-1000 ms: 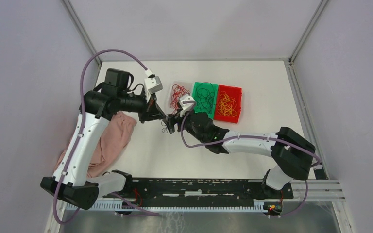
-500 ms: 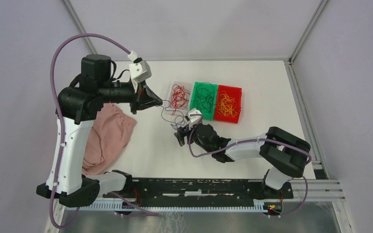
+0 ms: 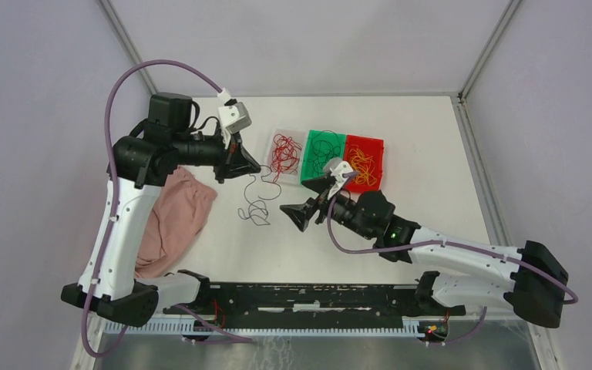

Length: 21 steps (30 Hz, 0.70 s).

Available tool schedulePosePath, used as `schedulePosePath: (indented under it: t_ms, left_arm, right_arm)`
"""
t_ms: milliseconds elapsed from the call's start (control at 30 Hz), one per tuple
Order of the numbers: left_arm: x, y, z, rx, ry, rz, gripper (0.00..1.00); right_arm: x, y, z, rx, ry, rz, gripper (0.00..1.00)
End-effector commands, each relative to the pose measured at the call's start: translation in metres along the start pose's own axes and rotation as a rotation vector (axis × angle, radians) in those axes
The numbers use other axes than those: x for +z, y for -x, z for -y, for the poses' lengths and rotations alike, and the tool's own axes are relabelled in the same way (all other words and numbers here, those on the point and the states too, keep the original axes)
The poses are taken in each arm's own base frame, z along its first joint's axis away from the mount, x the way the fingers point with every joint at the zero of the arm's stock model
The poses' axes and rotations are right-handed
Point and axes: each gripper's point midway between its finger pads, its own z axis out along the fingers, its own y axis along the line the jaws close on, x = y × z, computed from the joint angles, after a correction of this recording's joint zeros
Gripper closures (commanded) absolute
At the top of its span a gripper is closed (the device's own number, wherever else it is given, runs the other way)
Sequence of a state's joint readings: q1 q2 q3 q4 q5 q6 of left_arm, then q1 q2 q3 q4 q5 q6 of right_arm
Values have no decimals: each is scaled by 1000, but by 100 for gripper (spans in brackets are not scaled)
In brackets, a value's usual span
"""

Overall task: Untangle the cables
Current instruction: Pick up the cable at the center of the board.

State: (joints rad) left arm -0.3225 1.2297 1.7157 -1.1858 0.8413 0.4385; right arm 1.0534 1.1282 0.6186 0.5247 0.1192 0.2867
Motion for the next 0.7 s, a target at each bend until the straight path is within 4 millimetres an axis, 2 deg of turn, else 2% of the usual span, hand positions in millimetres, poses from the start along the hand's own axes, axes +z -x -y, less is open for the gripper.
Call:
schedulePosePath:
  t_ms: [0,133,300,433,667]
  left_arm:
    - [-3,9,3,67,5,44,97]
    - [-3,6,5,82,1,40,97]
    - [-3,8,11,85,-18,49,97]
    - [-2,10,15,75,-38,64,97]
    - [-2,19,21,53,-61,98,97]
  right_arm:
    - [1,28,-43,-76,215,-40,1]
    - [13,43,-49,-114,235,-43,1]
    - [38,39,-49,-162,229,-90,1]
    - [63,27,-45,-174,204,-116,1]
    - [94,34,-46,-123,182,-25,4]
